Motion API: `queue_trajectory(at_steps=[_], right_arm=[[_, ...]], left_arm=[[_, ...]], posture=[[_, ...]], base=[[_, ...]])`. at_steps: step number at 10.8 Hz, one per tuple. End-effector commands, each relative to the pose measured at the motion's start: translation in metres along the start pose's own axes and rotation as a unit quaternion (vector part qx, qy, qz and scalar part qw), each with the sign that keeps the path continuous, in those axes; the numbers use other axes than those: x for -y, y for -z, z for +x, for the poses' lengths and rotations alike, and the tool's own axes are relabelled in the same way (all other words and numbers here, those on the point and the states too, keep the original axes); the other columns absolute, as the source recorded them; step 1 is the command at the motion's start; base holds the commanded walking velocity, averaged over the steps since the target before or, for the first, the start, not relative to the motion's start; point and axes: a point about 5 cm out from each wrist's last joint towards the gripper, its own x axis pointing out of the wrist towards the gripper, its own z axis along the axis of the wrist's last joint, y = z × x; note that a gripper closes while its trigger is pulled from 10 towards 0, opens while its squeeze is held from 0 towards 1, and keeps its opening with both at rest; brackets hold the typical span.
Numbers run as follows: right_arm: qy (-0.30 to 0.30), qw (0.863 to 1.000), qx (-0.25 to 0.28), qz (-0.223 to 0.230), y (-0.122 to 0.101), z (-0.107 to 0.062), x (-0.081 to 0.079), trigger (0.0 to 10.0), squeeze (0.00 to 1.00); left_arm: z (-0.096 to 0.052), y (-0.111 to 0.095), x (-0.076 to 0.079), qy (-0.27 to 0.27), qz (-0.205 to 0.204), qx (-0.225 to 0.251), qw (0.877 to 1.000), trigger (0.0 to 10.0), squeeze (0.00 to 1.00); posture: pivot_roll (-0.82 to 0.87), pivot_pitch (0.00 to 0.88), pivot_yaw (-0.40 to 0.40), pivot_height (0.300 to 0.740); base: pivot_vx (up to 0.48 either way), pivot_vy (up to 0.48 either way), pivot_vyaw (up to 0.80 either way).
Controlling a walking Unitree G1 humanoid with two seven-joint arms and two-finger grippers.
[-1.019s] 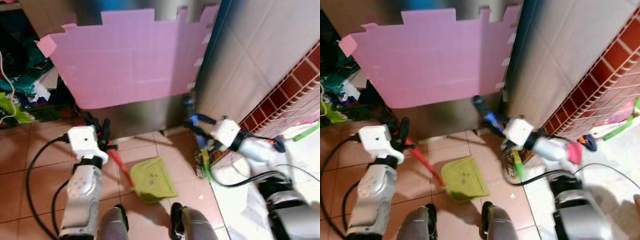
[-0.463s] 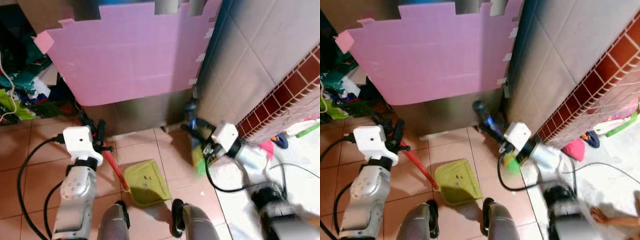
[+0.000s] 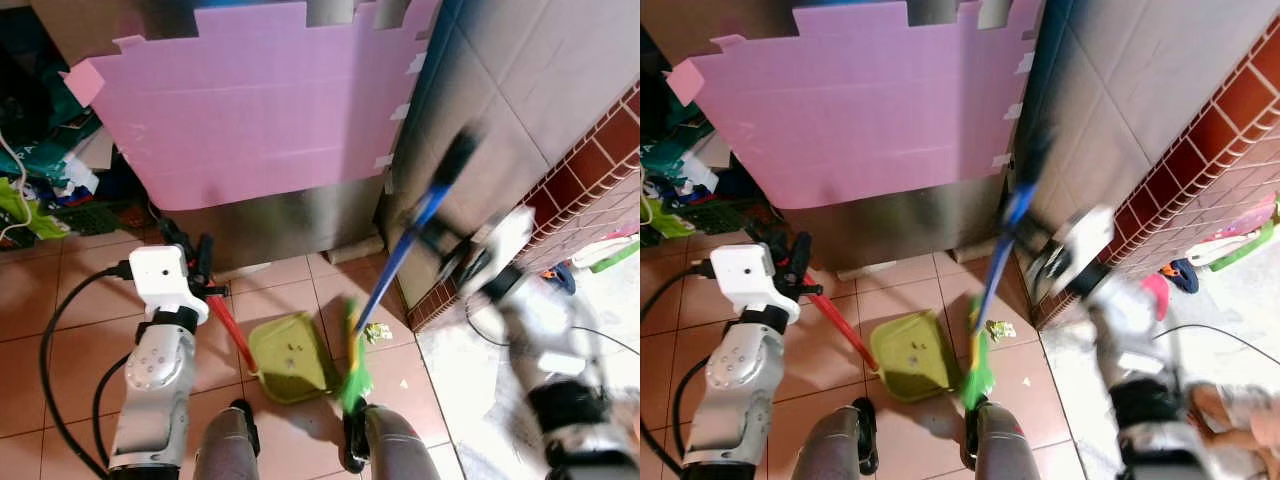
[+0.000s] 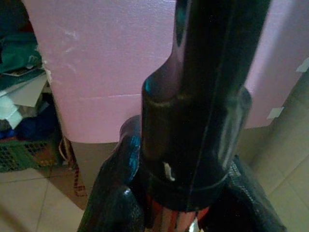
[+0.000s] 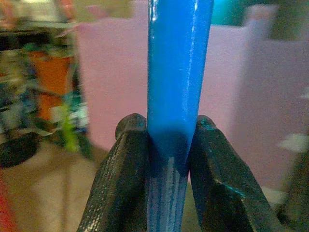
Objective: Sweep floor
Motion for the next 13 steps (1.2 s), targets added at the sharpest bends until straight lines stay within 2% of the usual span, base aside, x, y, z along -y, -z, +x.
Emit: queue_trajectory(at_steps=[1,2,4,6,7,8,9,11,12,13], right_arm=[[0.028,0.999,0.026,-0.039,-0.017,0.003,0.011,10.0,0.00],[0.047,0.998,0.026,-0.030,-0.018,0.005,0.013,10.0,0.00],[0.022,0.995,0.038,-0.086,-0.027,0.008,0.010,10.0,0.00],[0.053,0.989,0.058,-0.127,-0.043,0.013,0.024,10.0,0.00],[0.103,0.984,0.075,-0.123,-0.055,0.020,0.039,10.0,0.00],[0.094,0.980,0.071,-0.163,-0.060,0.021,0.042,10.0,0.00],[0.085,0.978,0.067,-0.181,-0.060,0.020,0.043,10.0,0.00],[0.038,0.975,0.041,-0.217,-0.056,0.017,0.043,10.0,0.00],[-0.043,0.967,0.000,-0.250,-0.048,0.009,0.039,10.0,0.00],[-0.082,0.960,-0.022,-0.266,-0.044,0.003,0.038,10.0,0.00]], left_arm=[[0.002,-0.003,0.002,-0.001,-0.002,0.013,1.000,10.0,0.00],[0.003,-0.002,0.003,0.003,-0.009,0.013,1.000,10.0,0.00],[0.003,0.002,0.007,0.017,-0.011,0.005,1.000,10.0,0.00],[0.003,0.005,0.009,0.024,-0.013,0.001,1.000,10.0,0.00],[0.004,0.007,0.012,0.029,-0.016,0.000,0.999,10.0,0.00],[0.005,0.007,0.014,0.032,-0.017,0.001,0.999,10.0,0.00],[0.005,0.007,0.015,0.034,-0.018,0.002,0.999,10.0,0.00],[0.005,0.008,0.013,0.036,-0.017,0.003,0.999,10.0,0.00],[0.004,0.008,0.012,0.037,-0.017,0.004,0.999,10.0,0.00],[0.003,0.008,0.011,0.038,-0.016,0.003,0.999,10.0,0.00]], posture=[[-0.07,0.275,-0.023,0.740],[-0.07,0.272,-0.026,0.740],[-0.08,0.264,-0.034,0.740],[-0.09,0.252,-0.037,0.740],[-0.10,0.240,-0.039,0.740],[-0.10,0.231,-0.041,0.740],[-0.10,0.228,-0.043,0.740],[-0.10,0.221,-0.044,0.740],[-0.09,0.222,-0.041,0.740],[-0.09,0.223,-0.037,0.740]], base=[[0.000,0.000,0.00],[0.000,0.000,0.00],[0.000,0.000,0.00],[0.000,0.000,0.00],[0.000,0.000,0.00],[0.000,0.000,0.00],[0.000,0.000,0.00],[0.000,0.000,0.00],[0.000,0.000,0.00],[0.000,0.000,0.00]])
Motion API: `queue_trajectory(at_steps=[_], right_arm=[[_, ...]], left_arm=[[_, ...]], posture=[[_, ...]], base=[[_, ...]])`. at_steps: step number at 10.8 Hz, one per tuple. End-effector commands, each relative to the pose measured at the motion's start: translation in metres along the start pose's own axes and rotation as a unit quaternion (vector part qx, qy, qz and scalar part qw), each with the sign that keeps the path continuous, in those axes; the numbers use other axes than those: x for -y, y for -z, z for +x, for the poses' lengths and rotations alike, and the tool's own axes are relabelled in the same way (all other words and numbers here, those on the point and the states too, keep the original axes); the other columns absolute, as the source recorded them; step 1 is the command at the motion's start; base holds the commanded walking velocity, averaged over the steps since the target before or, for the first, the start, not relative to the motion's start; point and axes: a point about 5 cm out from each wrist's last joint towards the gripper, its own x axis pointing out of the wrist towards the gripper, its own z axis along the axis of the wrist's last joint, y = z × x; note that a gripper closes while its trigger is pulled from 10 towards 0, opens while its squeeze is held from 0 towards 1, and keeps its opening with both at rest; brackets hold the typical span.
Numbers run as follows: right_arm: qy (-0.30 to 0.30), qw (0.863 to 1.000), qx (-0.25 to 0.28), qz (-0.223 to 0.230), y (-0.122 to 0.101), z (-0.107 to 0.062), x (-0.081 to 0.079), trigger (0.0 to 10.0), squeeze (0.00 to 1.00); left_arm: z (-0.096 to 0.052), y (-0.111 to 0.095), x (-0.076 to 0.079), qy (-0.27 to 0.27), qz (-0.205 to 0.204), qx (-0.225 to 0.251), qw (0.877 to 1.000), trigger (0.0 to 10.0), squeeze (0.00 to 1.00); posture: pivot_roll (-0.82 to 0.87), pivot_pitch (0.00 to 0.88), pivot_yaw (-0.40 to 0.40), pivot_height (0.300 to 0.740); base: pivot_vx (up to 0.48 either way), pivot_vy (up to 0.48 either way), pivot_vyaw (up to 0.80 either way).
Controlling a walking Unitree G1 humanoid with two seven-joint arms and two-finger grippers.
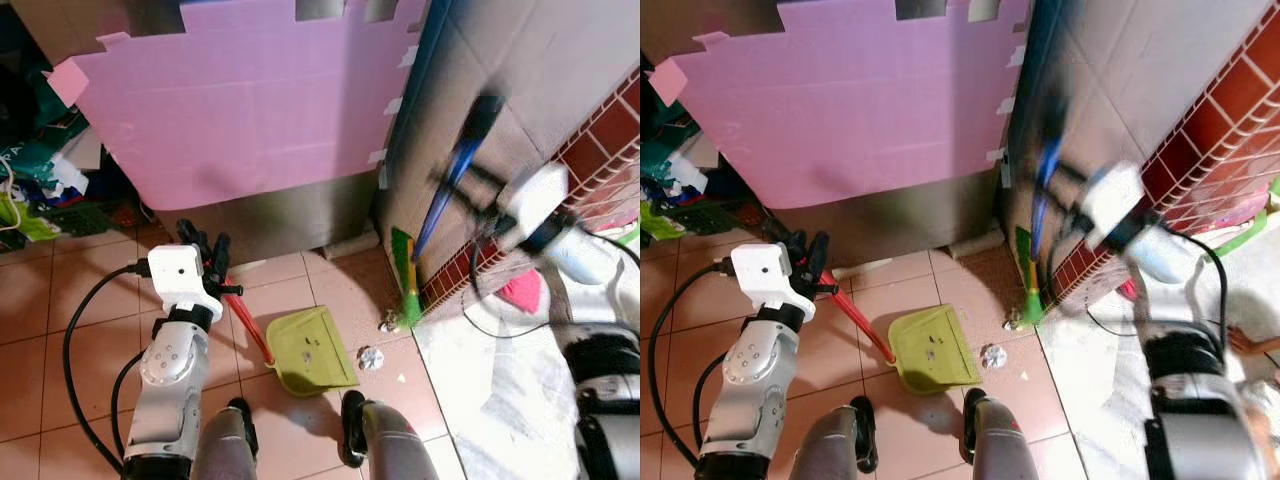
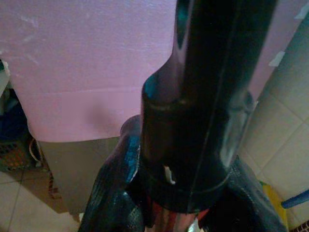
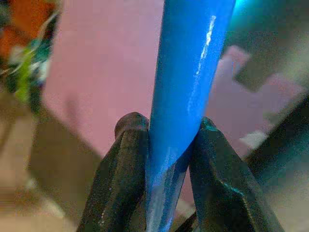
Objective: Sweep floor
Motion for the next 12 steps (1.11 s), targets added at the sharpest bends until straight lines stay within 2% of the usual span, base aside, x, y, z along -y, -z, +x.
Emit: queue_trajectory(at_steps=[1,3,4,6,7,8,10,12], right_arm=[[-0.018,0.998,0.002,-0.062,-0.010,-0.008,0.012,10.0,0.00],[-0.060,0.997,-0.003,-0.044,-0.006,-0.017,0.006,10.0,0.00],[-0.089,0.996,-0.007,-0.020,-0.001,-0.027,-0.007,10.0,0.00],[-0.088,0.996,-0.005,0.029,0.004,-0.038,-0.024,10.0,0.00],[-0.082,0.994,-0.002,0.069,0.004,-0.042,-0.035,10.0,0.00],[-0.058,0.989,0.010,0.138,0.000,-0.043,-0.052,10.0,0.00],[-0.017,0.978,0.025,0.204,-0.007,-0.038,-0.069,10.0,0.00],[0.033,0.958,0.022,0.284,-0.015,-0.032,-0.076,10.0,0.00]], left_arm=[[-0.003,0.000,-0.001,0.004,-0.002,0.004,1.000,10.0,0.00],[-0.003,-0.001,-0.004,0.007,0.000,0.004,1.000,10.0,0.00],[-0.003,-0.002,-0.005,0.008,0.001,0.004,1.000,10.0,0.00],[-0.003,-0.002,-0.005,0.012,0.001,0.004,1.000,10.0,0.00],[-0.001,-0.002,-0.004,0.014,-0.001,0.005,1.000,10.0,0.00],[0.001,-0.002,-0.004,0.016,-0.003,0.007,1.000,10.0,0.00],[0.006,-0.002,-0.001,0.018,-0.008,0.012,1.000,10.0,0.00],[0.011,-0.002,0.003,0.020,-0.013,0.017,1.000,10.0,0.00]], posture=[[-0.09,0.223,-0.034,0.740],[-0.08,0.221,-0.033,0.740],[-0.08,0.220,-0.031,0.740],[-0.08,0.219,-0.027,0.740],[-0.09,0.217,-0.025,0.740],[-0.10,0.215,-0.026,0.740],[-0.12,0.212,-0.033,0.740],[-0.13,0.204,-0.039,0.740]], base=[[0.000,0.000,0.00],[0.000,0.000,0.00],[0.000,0.000,0.00],[0.000,0.000,0.00],[0.000,0.000,0.00],[0.000,0.000,0.00],[0.000,0.000,0.00],[0.000,0.000,0.00]])
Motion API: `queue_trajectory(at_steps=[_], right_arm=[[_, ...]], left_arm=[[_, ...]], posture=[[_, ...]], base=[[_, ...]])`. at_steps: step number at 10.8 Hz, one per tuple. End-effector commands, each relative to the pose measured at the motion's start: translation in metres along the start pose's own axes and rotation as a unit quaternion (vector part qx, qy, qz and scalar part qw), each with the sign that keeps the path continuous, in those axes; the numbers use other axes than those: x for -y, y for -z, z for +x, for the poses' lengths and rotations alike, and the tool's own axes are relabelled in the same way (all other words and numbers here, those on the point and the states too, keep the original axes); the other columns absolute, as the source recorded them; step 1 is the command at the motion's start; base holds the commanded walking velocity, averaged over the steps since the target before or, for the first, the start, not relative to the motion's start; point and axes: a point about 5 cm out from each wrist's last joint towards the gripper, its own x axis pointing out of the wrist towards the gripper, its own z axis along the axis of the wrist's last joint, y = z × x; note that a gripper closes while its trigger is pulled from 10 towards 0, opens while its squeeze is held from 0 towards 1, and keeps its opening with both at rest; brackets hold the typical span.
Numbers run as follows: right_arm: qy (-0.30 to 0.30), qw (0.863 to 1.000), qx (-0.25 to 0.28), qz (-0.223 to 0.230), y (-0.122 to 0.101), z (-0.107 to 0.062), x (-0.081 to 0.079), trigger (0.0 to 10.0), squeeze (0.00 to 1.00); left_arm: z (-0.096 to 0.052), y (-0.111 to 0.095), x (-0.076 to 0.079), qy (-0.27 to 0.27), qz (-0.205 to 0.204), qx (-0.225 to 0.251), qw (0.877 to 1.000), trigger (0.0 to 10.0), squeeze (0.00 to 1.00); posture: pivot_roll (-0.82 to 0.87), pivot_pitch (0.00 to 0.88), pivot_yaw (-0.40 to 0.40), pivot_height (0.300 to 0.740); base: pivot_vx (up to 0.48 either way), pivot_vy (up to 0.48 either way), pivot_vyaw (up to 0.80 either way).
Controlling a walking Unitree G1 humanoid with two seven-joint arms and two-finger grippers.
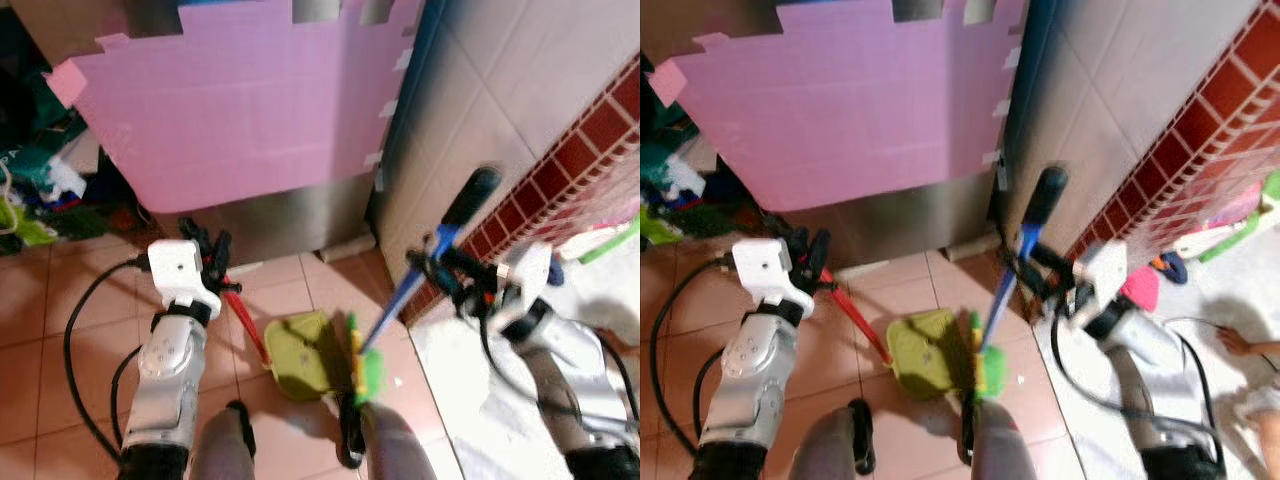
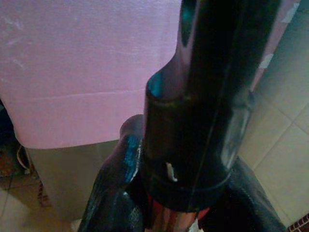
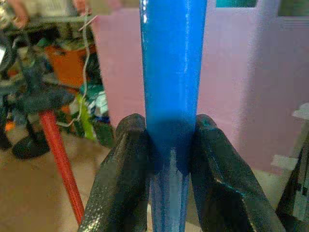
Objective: Sweep floor
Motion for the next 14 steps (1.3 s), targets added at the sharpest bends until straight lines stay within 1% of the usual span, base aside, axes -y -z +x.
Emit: queue_trajectory(at_steps=[1,2,3,4,5,6,7,8,9,10,11,12,14], right_arm=[[0.019,0.999,0.014,0.025,-0.004,0.001,-0.001,10.0,0.00],[0.048,0.998,0.016,0.045,-0.007,0.005,0.000,10.0,0.00],[0.062,0.996,0.015,0.066,-0.008,0.007,-0.002,10.0,0.00],[0.075,0.994,0.015,0.078,-0.012,0.010,-0.004,10.0,0.00],[0.079,0.993,0.017,0.086,-0.015,0.013,-0.006,10.0,0.00],[0.087,0.994,0.037,0.050,-0.022,0.016,-0.003,10.0,0.00],[0.069,0.995,0.051,-0.046,-0.035,0.025,0.004,10.0,0.00],[0.066,0.990,0.039,-0.119,-0.042,0.033,0.012,10.0,0.00],[0.095,0.991,0.028,-0.091,-0.039,0.035,0.022,10.0,0.00],[0.107,0.991,0.016,-0.078,-0.035,0.033,0.026,10.0,0.00],[0.117,0.991,0.009,-0.059,-0.029,0.031,0.027,10.0,0.00],[0.125,0.991,0.000,-0.055,-0.024,0.031,0.027,10.0,0.00],[0.142,0.983,0.047,-0.111,-0.040,0.033,0.035,10.0,0.00]], left_arm=[[0.002,-0.003,0.004,0.001,-0.010,0.014,1.000,10.0,0.00],[0.004,-0.002,0.005,0.001,-0.015,0.017,1.000,10.0,0.00],[0.006,-0.001,0.009,0.007,-0.028,0.017,0.999,10.0,0.00],[0.008,0.000,0.016,0.026,-0.057,0.016,0.998,10.0,0.00],[0.009,0.003,0.023,0.038,-0.066,0.011,0.997,10.0,0.00],[0.008,0.007,0.027,0.045,-0.061,0.005,0.997,10.0,0.00],[0.008,0.011,0.028,0.044,-0.056,0.000,0.997,10.0,0.00],[0.007,0.013,0.028,0.035,-0.047,-0.007,0.998,10.0,0.00],[0.006,0.017,0.027,0.016,-0.040,-0.020,0.999,10.0,0.00],[0.004,0.019,0.027,0.011,-0.038,-0.023,0.999,10.0,0.00],[0.000,0.023,0.030,0.018,-0.035,-0.029,0.999,10.0,0.00],[-0.002,0.025,0.031,0.010,-0.035,-0.036,0.999,10.0,0.00],[-0.003,0.028,0.036,0.019,-0.035,-0.044,0.998,10.0,0.00]], posture=[[-0.14,0.198,-0.043,0.740],[-0.15,0.191,-0.047,0.740],[-0.16,0.188,-0.050,0.740],[-0.17,0.179,-0.056,0.740],[-0.17,0.173,-0.061,0.740],[-0.18,0.168,-0.064,0.740],[-0.18,0.153,-0.067,0.740],[-0.18,0.148,-0.069,0.740],[-0.18,0.142,-0.072,0.740],[-0.17,0.140,-0.072,0.740],[-0.17,0.139,-0.071,0.740],[-0.17,0.138,-0.071,0.740],[-0.17,0.135,-0.066,0.740]], base=[[0.000,0.000,0.00],[0.000,0.000,0.00],[0.000,0.000,0.00],[0.000,0.000,0.00],[0.000,0.000,0.00],[0.000,0.000,0.00],[0.000,0.000,0.00],[0.000,0.000,0.00],[0.000,0.000,0.00],[0.000,0.000,0.00],[0.000,0.000,0.00],[0.000,0.000,0.00],[0.000,0.000,0.00]])
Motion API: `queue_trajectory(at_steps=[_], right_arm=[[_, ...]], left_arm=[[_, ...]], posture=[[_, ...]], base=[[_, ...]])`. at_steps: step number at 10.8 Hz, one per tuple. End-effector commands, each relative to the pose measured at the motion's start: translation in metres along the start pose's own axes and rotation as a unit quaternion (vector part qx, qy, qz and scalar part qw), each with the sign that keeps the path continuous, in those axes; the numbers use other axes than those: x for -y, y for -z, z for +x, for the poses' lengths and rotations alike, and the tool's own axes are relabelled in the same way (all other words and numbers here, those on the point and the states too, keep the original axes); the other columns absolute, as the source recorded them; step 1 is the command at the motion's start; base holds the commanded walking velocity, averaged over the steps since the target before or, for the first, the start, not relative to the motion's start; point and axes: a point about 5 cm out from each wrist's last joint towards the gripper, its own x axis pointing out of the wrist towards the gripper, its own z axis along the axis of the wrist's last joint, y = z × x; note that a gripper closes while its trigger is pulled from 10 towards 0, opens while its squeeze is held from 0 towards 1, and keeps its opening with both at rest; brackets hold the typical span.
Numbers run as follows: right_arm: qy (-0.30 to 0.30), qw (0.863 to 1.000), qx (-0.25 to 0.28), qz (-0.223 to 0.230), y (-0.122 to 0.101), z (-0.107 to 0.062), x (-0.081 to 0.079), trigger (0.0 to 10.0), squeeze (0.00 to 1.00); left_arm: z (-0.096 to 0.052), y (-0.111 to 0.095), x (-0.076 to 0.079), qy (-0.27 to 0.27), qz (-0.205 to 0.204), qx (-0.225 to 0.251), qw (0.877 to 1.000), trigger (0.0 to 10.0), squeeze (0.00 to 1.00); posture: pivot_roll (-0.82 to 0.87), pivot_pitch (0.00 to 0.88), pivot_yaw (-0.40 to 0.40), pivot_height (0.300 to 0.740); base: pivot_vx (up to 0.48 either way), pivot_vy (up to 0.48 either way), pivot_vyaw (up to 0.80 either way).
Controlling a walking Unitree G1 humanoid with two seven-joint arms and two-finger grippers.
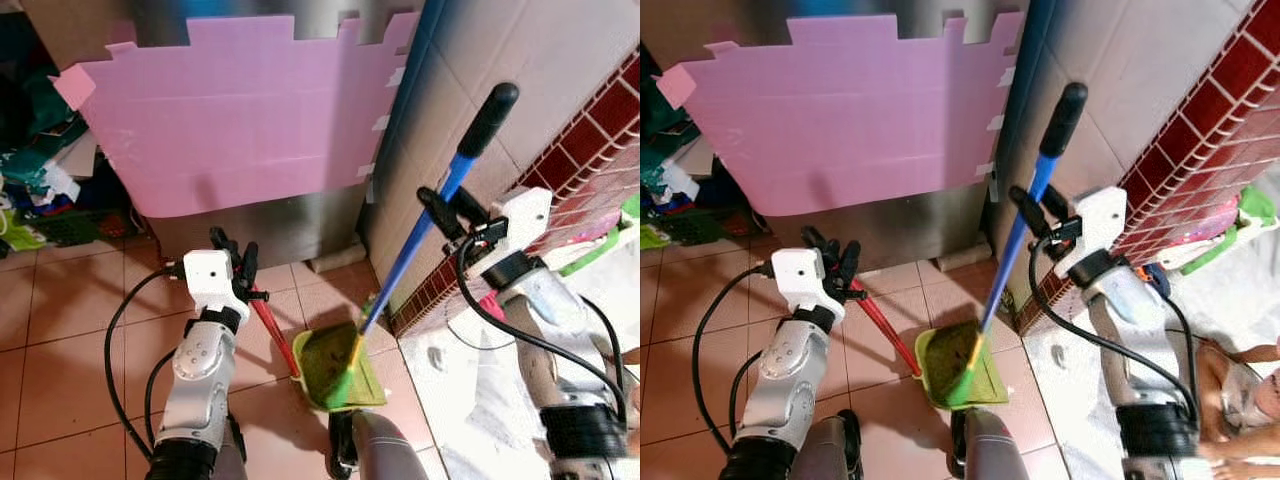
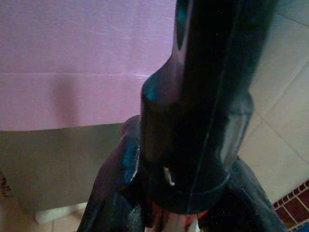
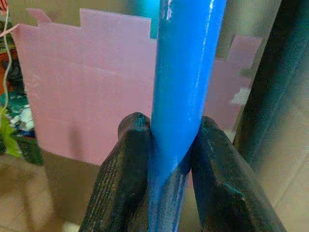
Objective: Sweep floor
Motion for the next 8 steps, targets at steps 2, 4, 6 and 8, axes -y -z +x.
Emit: queue_trajectory(at_steps=[2,4,6,8], right_arm=[[0.041,0.994,0.050,-0.084,-0.027,0.002,0.026,10.0,0.00],[0.025,0.986,0.079,-0.143,-0.040,0.010,0.034,10.0,0.00],[0.028,0.988,0.075,-0.130,-0.034,0.016,0.031,10.0,0.00],[0.066,0.998,0.007,-0.023,0.005,0.007,0.015,10.0,0.00]], left_arm=[[-0.002,0.006,0.006,0.007,0.002,-0.013,1.000,10.0,0.00],[-0.004,0.008,0.003,-0.002,0.019,-0.021,1.000,10.0,0.00],[-0.013,0.006,0.006,0.006,0.009,-0.027,1.000,10.0,0.00],[-0.024,-0.004,0.008,-0.006,0.010,-0.034,0.999,10.0,0.00]], posture=[[-0.17,0.131,-0.065,0.740],[-0.17,0.128,-0.058,0.740],[-0.14,0.106,-0.046,0.740],[-0.12,0.075,-0.038,0.740]], base=[[0.000,0.000,0.00],[0.000,0.000,0.00],[0.000,0.000,0.00],[0.000,0.000,0.00]])
